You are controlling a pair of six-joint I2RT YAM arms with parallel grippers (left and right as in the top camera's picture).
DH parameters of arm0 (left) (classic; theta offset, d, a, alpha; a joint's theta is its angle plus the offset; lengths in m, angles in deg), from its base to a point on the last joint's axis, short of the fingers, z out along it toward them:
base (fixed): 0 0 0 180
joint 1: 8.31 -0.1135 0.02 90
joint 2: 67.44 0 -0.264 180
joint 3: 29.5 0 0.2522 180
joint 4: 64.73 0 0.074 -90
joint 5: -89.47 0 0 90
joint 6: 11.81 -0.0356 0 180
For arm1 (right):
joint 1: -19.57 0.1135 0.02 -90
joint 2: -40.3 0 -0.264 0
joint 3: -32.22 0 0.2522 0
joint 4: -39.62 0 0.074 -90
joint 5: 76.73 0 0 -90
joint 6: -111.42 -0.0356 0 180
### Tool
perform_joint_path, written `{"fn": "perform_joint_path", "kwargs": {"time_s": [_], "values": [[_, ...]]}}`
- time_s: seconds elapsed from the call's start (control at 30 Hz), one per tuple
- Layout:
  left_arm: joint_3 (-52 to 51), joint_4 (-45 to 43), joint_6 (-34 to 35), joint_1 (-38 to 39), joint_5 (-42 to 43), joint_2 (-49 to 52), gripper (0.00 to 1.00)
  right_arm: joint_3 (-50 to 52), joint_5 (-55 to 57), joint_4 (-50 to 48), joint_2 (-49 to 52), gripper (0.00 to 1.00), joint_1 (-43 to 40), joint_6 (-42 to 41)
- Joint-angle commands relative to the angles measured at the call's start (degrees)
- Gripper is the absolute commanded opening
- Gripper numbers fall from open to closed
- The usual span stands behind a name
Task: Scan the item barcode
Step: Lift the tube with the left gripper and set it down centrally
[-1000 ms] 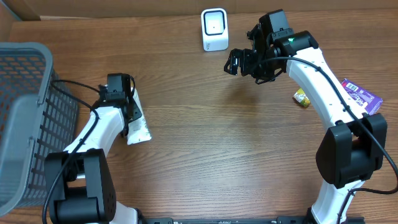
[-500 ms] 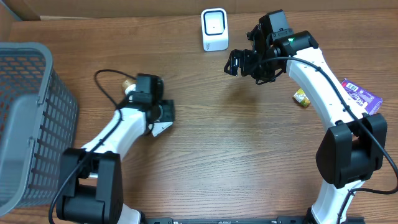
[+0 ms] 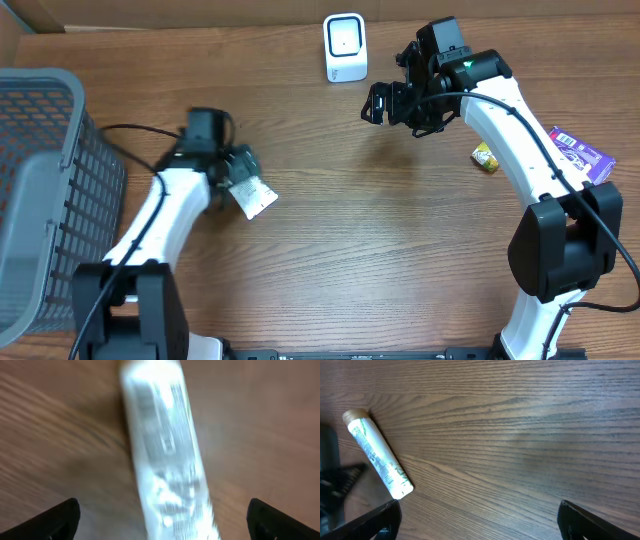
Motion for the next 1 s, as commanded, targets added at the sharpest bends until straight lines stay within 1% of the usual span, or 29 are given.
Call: {"fn": "perform_joint_path", "kwargs": {"time_s": [0.0,0.17,0.23,0.43,0.47,0.53,0.8,0.9,0.97], "values": [[1.07,-2.34,3.69,-1.79,-0.92,1.27,0.98,0.02,0.48,-0.42,-0.17,1.00,0.11,0.76],[1.07,-6.38,4.72,-1.97,-0.55,7.10,0.95,0.02,0.48,-0.28,-0.17,1.00,0.11,0.79],[1.07,-7.41,5.25,-1.99,-0.52,8.61,0.89,0.02,0.48,-0.20,-0.17,1.00,0.11,0.79],[1.07,-11.08,4.85,-1.88,-0.44,12.07,0.81,0.02,0.46,-0.13,-0.17,1.00,0.11,0.76],[1.07,-11.15,3.19,-1.53,0.72,12.74,0.77,0.02,0.46,-0.02,-0.17,1.00,0.13,0.76],[1.07,-11.37,-1.03,-0.72,2.64,12.94,0.75,0.02,0.48,-0.07,-0.17,1.00,0.13,0.76],[1.07,-11.91,-17.20,6.56,9.64,12.94,0.78,0.02,0.46,-0.61,-0.17,1.00,0.11,0.74],[1.11,-12.52,-22.43,10.16,9.29,12.94,0.78,0.02,0.46,-0.46,-0.17,1.00,0.11,0.76],[1.14,-13.29,-24.72,12.24,9.27,12.94,0.78,0.02,0.46,-0.44,-0.17,1.00,0.11,0.76]]}}
